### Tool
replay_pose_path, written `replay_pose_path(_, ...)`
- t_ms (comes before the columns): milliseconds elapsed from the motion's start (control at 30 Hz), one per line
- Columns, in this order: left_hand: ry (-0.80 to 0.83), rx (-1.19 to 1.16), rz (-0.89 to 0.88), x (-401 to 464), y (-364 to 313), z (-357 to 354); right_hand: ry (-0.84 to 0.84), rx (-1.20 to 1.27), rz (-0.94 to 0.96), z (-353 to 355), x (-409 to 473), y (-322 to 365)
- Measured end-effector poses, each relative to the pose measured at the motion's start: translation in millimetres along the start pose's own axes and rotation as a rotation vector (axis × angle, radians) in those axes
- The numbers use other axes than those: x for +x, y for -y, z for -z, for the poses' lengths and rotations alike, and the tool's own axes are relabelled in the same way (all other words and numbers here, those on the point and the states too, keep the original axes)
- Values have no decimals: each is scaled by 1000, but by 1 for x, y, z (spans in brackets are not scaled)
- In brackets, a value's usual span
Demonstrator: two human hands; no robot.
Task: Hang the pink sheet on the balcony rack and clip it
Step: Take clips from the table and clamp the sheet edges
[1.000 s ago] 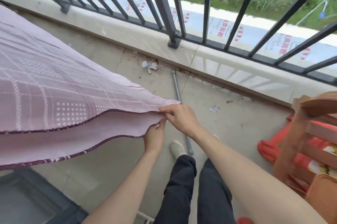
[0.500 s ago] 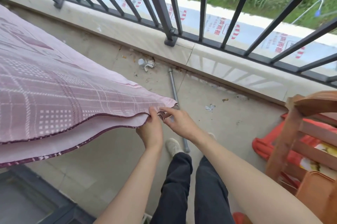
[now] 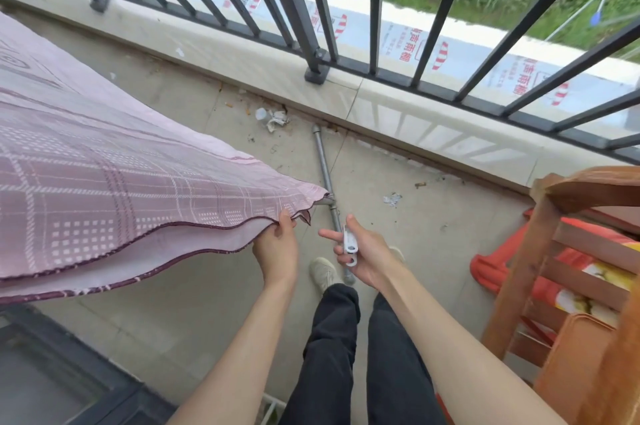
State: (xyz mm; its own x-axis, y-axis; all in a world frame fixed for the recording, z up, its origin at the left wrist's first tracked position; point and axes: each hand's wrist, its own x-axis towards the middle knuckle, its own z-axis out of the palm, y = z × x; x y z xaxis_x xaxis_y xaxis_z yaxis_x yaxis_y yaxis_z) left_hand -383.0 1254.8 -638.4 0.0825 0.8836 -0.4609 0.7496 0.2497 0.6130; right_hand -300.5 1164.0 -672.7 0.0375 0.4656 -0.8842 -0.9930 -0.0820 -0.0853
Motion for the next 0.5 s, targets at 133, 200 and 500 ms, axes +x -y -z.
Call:
replay_pose_path(133, 23, -6, 5, 2, 1, 2, 28, 108, -36, 7, -1, -8)
replay_pose_path(200, 38, -8, 4, 2, 1, 4, 64, 176, -64, 10, -5, -8)
replay_pose_path(500, 66, -6, -27, 0, -3, 9, -134, -482, 133, 2, -12, -20)
